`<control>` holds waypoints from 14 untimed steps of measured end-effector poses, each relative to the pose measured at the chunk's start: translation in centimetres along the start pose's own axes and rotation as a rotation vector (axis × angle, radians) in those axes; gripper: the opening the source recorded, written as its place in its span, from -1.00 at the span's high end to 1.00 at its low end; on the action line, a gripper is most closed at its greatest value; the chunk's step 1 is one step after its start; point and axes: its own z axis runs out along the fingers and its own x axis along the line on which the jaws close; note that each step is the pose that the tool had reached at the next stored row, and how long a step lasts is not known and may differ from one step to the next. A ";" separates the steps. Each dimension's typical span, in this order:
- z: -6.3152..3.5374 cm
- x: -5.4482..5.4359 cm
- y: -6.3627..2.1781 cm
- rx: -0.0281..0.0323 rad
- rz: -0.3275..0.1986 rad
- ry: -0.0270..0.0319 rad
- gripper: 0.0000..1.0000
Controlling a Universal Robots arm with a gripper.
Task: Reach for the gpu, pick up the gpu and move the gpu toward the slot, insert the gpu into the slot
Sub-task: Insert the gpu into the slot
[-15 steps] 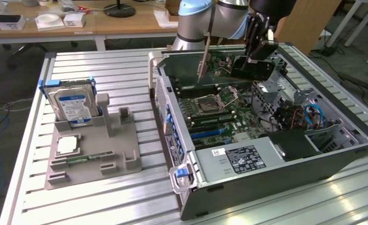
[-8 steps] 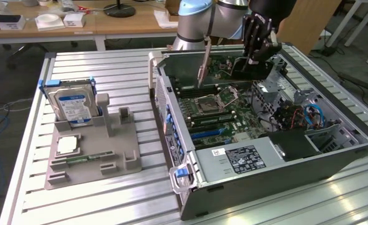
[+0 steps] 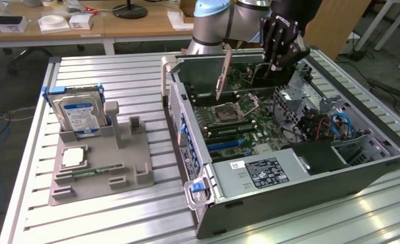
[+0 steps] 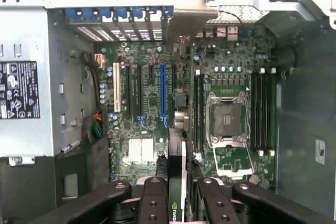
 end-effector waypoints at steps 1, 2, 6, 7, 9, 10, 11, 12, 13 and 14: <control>0.01 0.0 0.00 -0.0001 -0.011 0.0002 0.47; 0.03 0.0 0.02 0.0000 -0.021 0.0000 0.47; 0.03 0.0 0.02 -0.0002 -0.031 0.0002 0.47; 0.03 0.0 0.01 -0.0001 -0.031 0.0002 0.47; 0.04 0.0 0.02 -0.0001 -0.031 0.0002 0.47; 0.03 0.0 0.01 -0.0001 -0.031 0.0002 0.47; 0.03 0.0 0.02 -0.0002 -0.031 0.0003 0.47; 0.03 0.0 0.02 -0.0002 -0.031 0.0002 0.47; 0.03 0.0 0.01 -0.0002 -0.031 0.0002 0.47; 0.04 0.0 0.01 -0.0001 -0.031 0.0002 0.47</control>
